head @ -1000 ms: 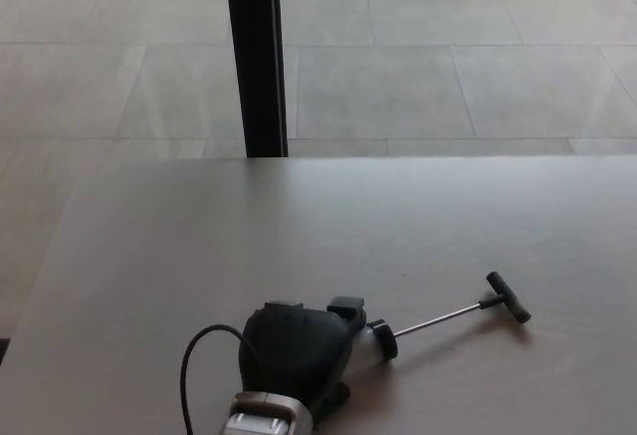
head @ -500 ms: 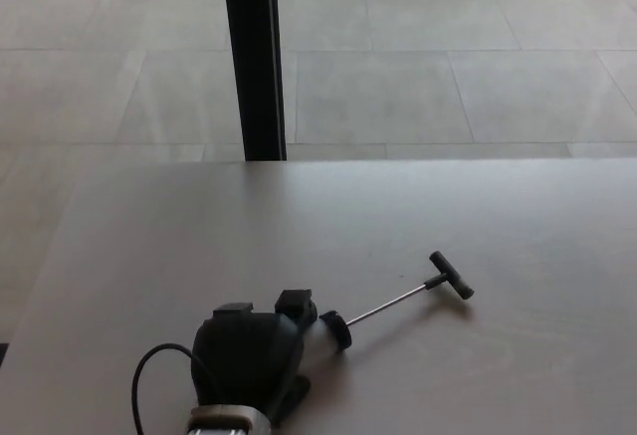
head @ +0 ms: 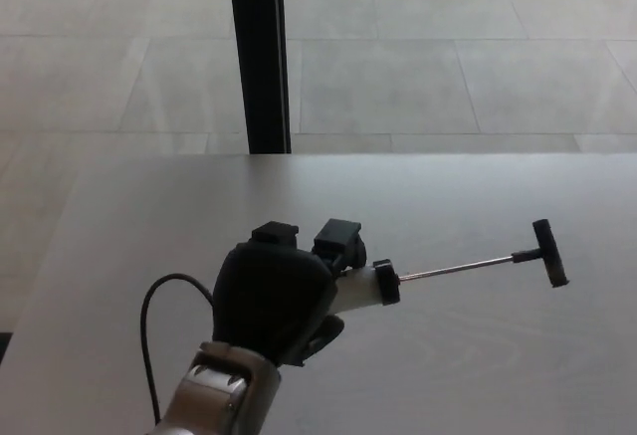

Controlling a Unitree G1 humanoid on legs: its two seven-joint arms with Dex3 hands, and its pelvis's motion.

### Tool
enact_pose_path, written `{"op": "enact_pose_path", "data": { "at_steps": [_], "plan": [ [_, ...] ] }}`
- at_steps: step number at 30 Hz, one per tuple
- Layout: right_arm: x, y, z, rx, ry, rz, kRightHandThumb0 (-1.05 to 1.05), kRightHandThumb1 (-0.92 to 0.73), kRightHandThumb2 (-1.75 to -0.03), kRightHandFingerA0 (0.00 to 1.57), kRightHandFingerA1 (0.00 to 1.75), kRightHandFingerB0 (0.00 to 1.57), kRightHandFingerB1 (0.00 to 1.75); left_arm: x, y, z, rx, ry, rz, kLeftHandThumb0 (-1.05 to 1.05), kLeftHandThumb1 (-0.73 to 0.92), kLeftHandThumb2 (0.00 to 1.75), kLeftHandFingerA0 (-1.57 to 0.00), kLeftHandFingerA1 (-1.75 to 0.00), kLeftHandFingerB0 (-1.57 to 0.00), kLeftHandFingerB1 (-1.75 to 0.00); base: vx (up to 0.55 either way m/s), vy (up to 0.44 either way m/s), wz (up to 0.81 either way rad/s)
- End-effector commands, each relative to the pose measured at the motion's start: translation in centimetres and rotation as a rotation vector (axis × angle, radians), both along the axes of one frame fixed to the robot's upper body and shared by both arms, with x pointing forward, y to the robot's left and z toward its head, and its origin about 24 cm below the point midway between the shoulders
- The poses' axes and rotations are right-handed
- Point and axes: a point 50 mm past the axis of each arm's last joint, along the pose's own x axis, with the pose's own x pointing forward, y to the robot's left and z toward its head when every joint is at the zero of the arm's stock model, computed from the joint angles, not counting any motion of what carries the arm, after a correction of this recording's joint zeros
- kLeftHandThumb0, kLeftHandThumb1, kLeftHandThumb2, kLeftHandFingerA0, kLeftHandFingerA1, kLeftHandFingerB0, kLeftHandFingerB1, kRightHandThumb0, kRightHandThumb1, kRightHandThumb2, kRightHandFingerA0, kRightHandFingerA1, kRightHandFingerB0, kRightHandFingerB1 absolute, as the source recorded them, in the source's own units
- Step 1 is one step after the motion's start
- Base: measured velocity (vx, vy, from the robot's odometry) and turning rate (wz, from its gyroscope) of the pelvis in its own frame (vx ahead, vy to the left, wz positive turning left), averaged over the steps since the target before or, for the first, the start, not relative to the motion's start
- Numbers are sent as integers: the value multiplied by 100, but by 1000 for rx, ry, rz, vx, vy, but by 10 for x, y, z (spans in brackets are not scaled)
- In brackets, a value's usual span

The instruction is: The robot uses its left hand to lift the air pump kept on the middle of the desk and use the right hand to compress the handle

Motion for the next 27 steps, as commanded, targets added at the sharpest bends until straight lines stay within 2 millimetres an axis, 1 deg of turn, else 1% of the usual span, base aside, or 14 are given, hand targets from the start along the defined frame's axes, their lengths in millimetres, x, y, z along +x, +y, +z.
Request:
{"op": "enact_pose_path", "data": {
  "at_steps": [1, 2, 6, 7, 11, 12, 15, 17, 18, 20, 24, 25, 26, 27],
  "plan": [
    [22, 11, -8, 155, 141, 93, -96, -92, -134, 0, 14, 0, 6, -6, -11, 26, -30, -160, -160, -1, 56, 108, -87, -175, -65, -161, 0, 0, 0],
    [24, 14, -10, 157, 147, 104, -98, -92, -136, 0, 13, 0, 4, -5, -9, 29, -27, -162, -156, -2, 56, 108, -91, -175, -64, -163, 0, 0, 0],
    [27, 19, -16, 157, 165, 137, -102, -92, -138, 0, 13, 0, 1, 1, -6, 36, -41, -143, -135, -6, 57, 108, -89, -175, -64, -160, 0, 0, 0],
    [27, 22, -18, 163, 173, 142, -103, -92, -137, 0, 12, 0, 0, 1, -4, 37, -53, -130, -126, -6, 58, 110, -88, -175, -67, -158, 0, 0, 0],
    [26, 28, -23, 167, 193, 154, -101, -92, -136, 0, 12, 0, 1, 0, 2, 31, -57, -112, -110, -4, 55, 115, -87, -175, -68, -160, 0, 0, 0],
    [23, 29, -20, 151, 187, 161, -102, -92, -135, 0, 12, 0, 1, -1, 3, 27, -38, -118, -102, -6, 54, 109, -89, -175, -66, -160, 0, 0, 0],
    [23, 33, -23, 157, 195, 173, -101, -92, -135, 0, 12, 0, 2, -4, 8, 25, -29, -118, -95, -3, 52, 110, -87, -175, -68, -161, 0, 0, 0],
    [23, 36, -26, 164, 200, 185, -100, -92, -135, 0, 13, 0, 3, -6, 13, 21, -22, -109, -83, -4, 53, 108, -87, -175, -67, -161, 0, 0, 0],
    [20, 36, -26, 191, 194, 170, -100, -92, -134, 0, 13, 0, 3, -6, 13, 21, -26, -102, -81, -5, 55, 103, -88, -175, -66, -158, 0, 0, 0],
    [18, 38, -28, 205, 192, 166, -101, -92, -134, 0, 14, 0, 3, -6, 16, 23, -25, -106, -74, -2, 51, 113, -88, -175, -71, -158, 0, 0, 0],
    [14, 40, -28, 231, 208, 155, -102, -92, -134, 0, 12, 0, 1, -3, 20, 27, -12, -130, -65, -3, 51, 111, -89, -175, -71, -158, 0, 0, 0],
    [11, 40, -27, 220, 217, 149, -104, -92, -134, 0, 11, 0, 0, -3, 22, 27, 0, -123, -57, -6, 52, 109, -90, -175, -71, -155, 0, 0, 0],
    [11, 41, -26, 212, 214, 146, -104, -92, -134, 0, 11, 0, 0, -2, 23, 27, 1, -123, -52, -5, 51, 114, -90, -175, -72, -157, 0, 0, 0],
    [10, 41, -23, 201, 200, 143, -103, -92, -134, 0, 11, 0, 1, -1, 24, 27, 10, -123, -43, -6, 51, 114, -90, -175, -71, -158, 0, 0, 0]
  ]
}}
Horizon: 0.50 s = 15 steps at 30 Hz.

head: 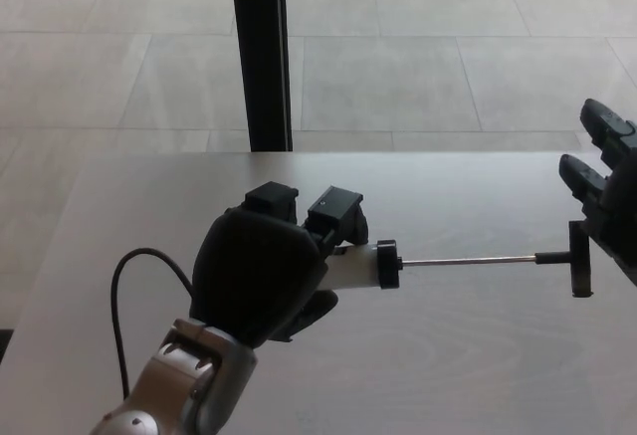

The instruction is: The robot uses its left hand to lift the air pump kept on the middle of the desk and use the right hand to compress the handle

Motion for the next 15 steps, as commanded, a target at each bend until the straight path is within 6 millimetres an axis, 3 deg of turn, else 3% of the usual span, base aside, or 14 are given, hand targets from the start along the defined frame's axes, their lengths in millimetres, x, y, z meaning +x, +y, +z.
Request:
{"op": "enact_pose_path", "data": {
  "at_steps": [1, 6, 11, 15],
  "plan": [
    [-5, -2, 3, 1, 23, -31, -102, -92, -134, 0, 12, 0, 2, 2, 7, 4, 21, -16, 19, -6, 52, 115, -91, -175, -70, -160, 0, 0, 0],
    [-8, 1, 11, 30, -6, -34, -100, -92, -132, 0, 15, 0, 4, 3, 7, 3, 16, -6, 28, -7, 55, 113, -93, -175, -70, -161, 0, 0, 0],
    [-11, 7, 2, 74, 20, -56, -100, -92, -133, 0, 15, 0, 4, 5, 7, 8, 5, -39, 24, -5, 52, 112, -91, -175, -68, -164, 0, 0, 0],
    [-11, 13, -3, 102, 32, -63, -98, -92, -132, 0, 13, 0, 5, 7, 8, 11, -2, -36, 35, -6, 53, 112, -91, -175, -71, -155, 0, 0, 0]
  ]
}}
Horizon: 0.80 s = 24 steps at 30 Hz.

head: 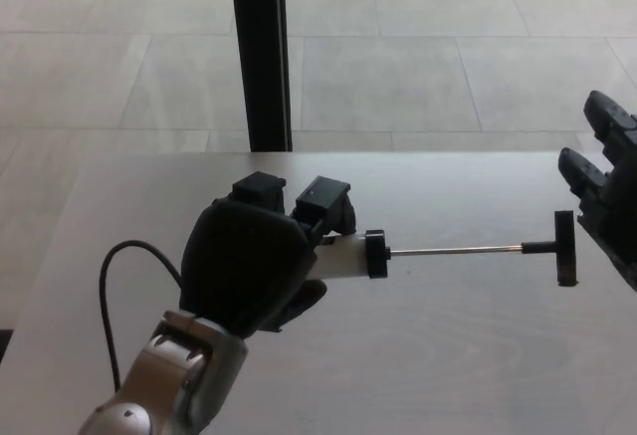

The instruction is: The robot uses its left hand to lift the air pump kept on the middle of the desk and use the right hand to compress the handle

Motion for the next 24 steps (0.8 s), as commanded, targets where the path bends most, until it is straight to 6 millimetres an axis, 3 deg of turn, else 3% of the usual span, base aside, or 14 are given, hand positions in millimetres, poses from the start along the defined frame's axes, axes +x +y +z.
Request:
{"op": "enact_pose_path", "data": {
  "at_steps": [1, 4, 5, 7, 11, 12, 14, 18, 24],
  "plan": [
    [-1, 5, -6, 46, 41, -41, -99, -92, -133, 0, 12, 0, 3, 2, 2, 6, -14, -21, 3, -5, 53, 113, -91, -175, -71, -155, 0, 0, 0],
    [1, 13, -7, 107, 33, -47, -100, -92, -132, 0, 12, 0, 4, 4, 2, 8, -46, -33, 11, -9, 56, 105, -93, -175, -67, -157, 0, 0, 0],
    [2, 18, -11, 131, 32, -48, -100, -92, -132, 0, 14, 0, 4, 6, 0, 11, -84, -38, 18, -5, 53, 116, -94, -175, -70, -157, 0, 0, 0],
    [2, 22, -14, 146, 47, -52, -100, -92, -132, 0, 12, 0, 3, 6, -1, 13, -98, -44, 24, -5, 55, 112, -90, -175, -68, -157, 0, 0, 0],
    [2, 31, -21, 166, 60, -50, -101, -92, -133, 0, 11, 0, 2, 10, -3, 25, -142, -46, 32, -3, 56, 111, -89, -174, -75, -138, 0, 0, 0],
    [2, 32, -21, 163, 64, -46, -103, -92, -133, 0, 10, 0, 0, 11, -4, 26, -147, -50, 32, -6, 53, 113, -90, -175, -78, -143, 0, 0, 0],
    [4, 36, -15, 146, 58, -32, -100, -92, -133, 0, 11, 0, 3, 11, -4, 27, -140, -62, 29, -6, 56, 107, -91, -169, -80, -130, 0, 0, 0],
    [7, 42, -9, 130, 38, -35, -99, -92, -132, 0, 10, 0, 3, 13, -3, 23, -151, -51, 32, -8, 53, 106, -84, -175, -74, -150, 0, 0, 0],
    [6, 54, -9, 58, 36, 18, -101, -92, -133, 0, 10, 0, 3, 15, -5, 22, -122, -44, 40, -9, 53, 104, -82, -174, -75, -152, 0, 0, 0]
  ]
}}
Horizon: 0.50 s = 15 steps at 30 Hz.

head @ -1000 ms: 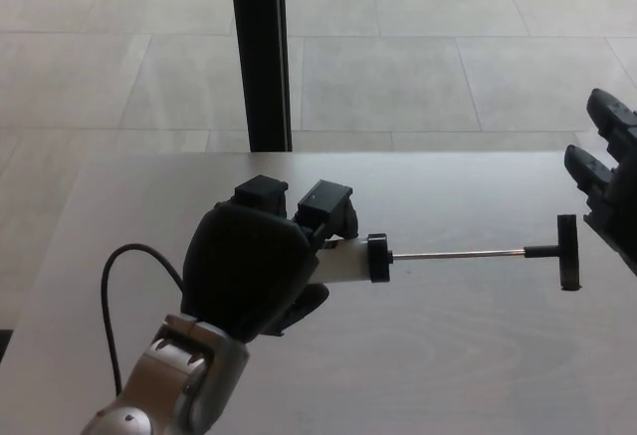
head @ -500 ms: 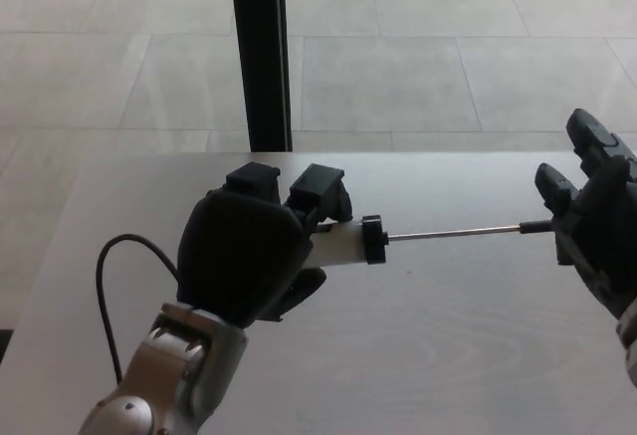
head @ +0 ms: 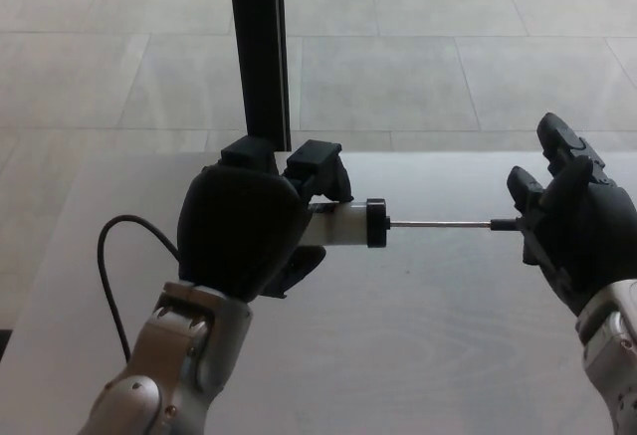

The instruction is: The robot uses its left hand to lift the air pump kept on the middle of the desk and use the right hand to compress the handle

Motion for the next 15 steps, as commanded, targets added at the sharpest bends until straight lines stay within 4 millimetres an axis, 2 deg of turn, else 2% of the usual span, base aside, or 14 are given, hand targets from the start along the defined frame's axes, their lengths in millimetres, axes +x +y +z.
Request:
{"op": "enact_pose_path", "data": {
  "at_steps": [1, 2, 6, 7, 9, 10, 11, 13, 14, 15],
  "plan": [
    [0, 9, 4, -116, -8, 42, -101, -92, -134, 0, 10, 0, 2, 5, -1, 4, 10, -6, 14, -11, 57, 96, -81, -172, -75, -147, 0, 0, 0],
    [0, 10, 4, -141, -13, 50, -101, -92, -134, 0, 11, 0, 3, 6, 0, 3, 31, -1, 17, -12, 59, 93, -82, -167, -78, -139, 0, 0, 0],
    [2, 16, 8, -169, -14, 78, -103, -92, -135, 0, 9, 0, 1, 8, 3, 0, 25, 32, 43, -10, 56, 93, -87, -166, -80, -137, 0, 0, 0],
    [1, 19, 10, -201, -16, 93, -103, -92, -135, 0, 8, 0, 1, 9, 3, -2, 29, 44, 53, -14, 48, 104, -118, -134, -96, -116, 0, 0, 0],
    [1, 21, 11, -199, -25, 98, -104, -92, -134, 0, 7, 0, 1, 9, 3, -3, 33, 57, 57, -15, 48, 104, -118, -134, -96, -116, 0, 0, 0],
    [-1, 28, 12, -166, -39, 108, -105, -92, -133, 0, 7, 0, 2, 11, 2, -5, 55, 64, 61, -11, 58, 97, -91, -168, -78, -134, 0, 0, 0],
    [-1, 30, 12, -165, -39, 116, -104, -92, -133, 0, 7, 0, 3, 11, 1, -5, 53, 70, 64, -12, 62, 91, -90, -167, -78, -132, 0, 0, 0],
    [-1, 36, 10, -147, -41, 142, -103, -92, -133, 0, 8, 0, 2, 12, -1, -5, 47, 72, 67, -12, 61, 92, -91, -167, -79, -131, 0, 0, 0],
    [-2, 39, 10, -132, -44, 149, -104, -92, -132, 0, 8, 0, 3, 12, -3, -4, 45, 70, 71, -19, 51, 106, -120, -134, -91, -111, 0, 0, 0],
    [-2, 41, 10, -128, -47, 154, -103, -92, -132, 0, 9, 0, 3, 13, -4, -4, 56, 72, 76, -17, 60, 94, -89, -171, -77, -134, 0, 0, 0]
  ]
}}
